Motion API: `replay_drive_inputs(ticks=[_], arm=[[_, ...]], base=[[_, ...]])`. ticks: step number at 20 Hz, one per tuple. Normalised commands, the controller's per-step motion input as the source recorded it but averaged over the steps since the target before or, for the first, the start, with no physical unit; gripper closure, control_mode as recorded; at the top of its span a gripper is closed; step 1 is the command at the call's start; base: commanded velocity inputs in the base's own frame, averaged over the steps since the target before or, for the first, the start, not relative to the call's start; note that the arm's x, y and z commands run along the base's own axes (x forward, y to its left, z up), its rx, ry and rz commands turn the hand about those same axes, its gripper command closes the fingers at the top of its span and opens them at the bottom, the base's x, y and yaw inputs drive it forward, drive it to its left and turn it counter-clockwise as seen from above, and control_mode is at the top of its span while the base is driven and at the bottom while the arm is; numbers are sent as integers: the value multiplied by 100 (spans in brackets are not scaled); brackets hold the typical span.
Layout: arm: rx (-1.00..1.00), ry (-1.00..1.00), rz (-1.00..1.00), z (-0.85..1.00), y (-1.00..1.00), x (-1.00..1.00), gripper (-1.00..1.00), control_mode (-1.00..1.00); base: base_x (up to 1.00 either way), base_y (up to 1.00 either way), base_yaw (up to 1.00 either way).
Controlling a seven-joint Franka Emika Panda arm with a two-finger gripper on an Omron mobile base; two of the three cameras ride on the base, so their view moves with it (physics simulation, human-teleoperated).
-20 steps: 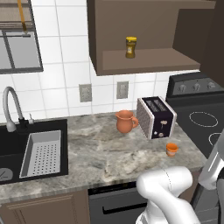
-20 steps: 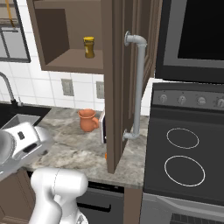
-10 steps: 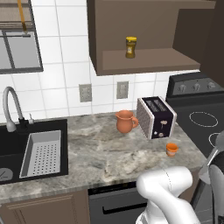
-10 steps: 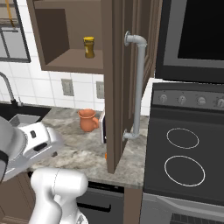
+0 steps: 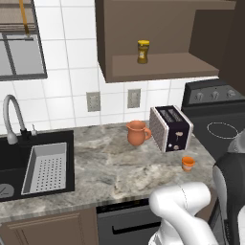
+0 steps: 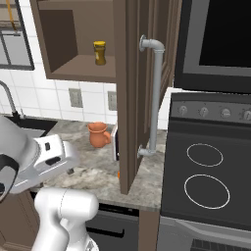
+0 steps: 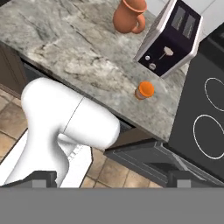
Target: Pick the canned food and jam from the counter and place them in the cabinets closest to them.
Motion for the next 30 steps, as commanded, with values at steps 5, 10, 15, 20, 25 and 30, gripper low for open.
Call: replay_drive_inputs(ticks=[5, 10, 15, 20, 25, 30], arm=[[0, -3, -10, -18, -9, 16, -100, -100], [0, -6, -6, -18, -4, 17, -100, -100], [-1, -8, -2, -17, 0, 13, -100, -100], [-1, -10, 0, -12, -1, 2, -100, -100], [-3, -8, 1, -15, -1, 0, -100, -100], [-4, -6, 0, -24, -1, 4, -100, -100]], base=[[0, 0, 0], [0, 0, 0], [0, 0, 0], [0, 0, 0], [0, 0, 0], [0, 0, 0]])
